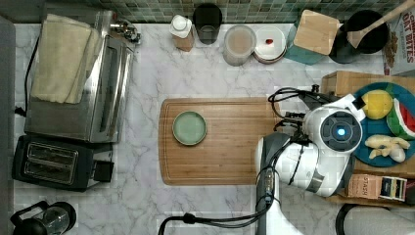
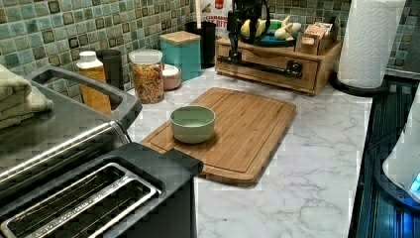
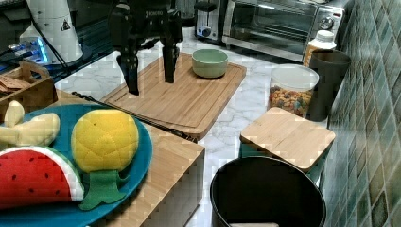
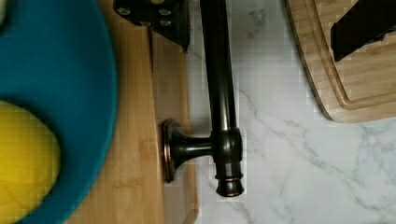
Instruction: Open the drawer.
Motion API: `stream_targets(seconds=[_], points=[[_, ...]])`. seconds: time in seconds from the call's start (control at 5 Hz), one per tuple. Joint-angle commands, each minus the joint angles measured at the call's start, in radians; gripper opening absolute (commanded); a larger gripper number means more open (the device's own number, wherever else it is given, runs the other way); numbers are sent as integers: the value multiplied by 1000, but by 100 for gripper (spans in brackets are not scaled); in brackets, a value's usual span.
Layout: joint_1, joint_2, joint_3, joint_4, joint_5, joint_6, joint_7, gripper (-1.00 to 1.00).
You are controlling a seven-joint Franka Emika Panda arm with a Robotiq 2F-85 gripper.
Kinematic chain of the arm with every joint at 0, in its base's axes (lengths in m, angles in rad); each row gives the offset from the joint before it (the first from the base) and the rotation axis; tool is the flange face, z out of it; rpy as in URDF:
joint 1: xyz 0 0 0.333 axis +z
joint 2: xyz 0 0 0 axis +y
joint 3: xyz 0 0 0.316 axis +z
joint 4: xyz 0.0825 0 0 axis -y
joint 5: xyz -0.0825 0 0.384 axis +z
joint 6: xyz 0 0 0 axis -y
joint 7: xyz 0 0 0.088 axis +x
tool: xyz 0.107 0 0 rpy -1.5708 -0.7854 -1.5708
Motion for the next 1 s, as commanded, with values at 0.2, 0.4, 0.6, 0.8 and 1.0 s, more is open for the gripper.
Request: stream_targets(seconds=[0.2,0.4,0.6,0.8,1.0], points=[[-5,127,-15,-11,-83,39,20,100],[21,179,-43,-48,-174,138,141,100],[12,200,-55,-44,-194,156,158,100],[-6,222,-17,-32,-122,139,98,100],[19,182,-13,-73,-115,149,152,100]])
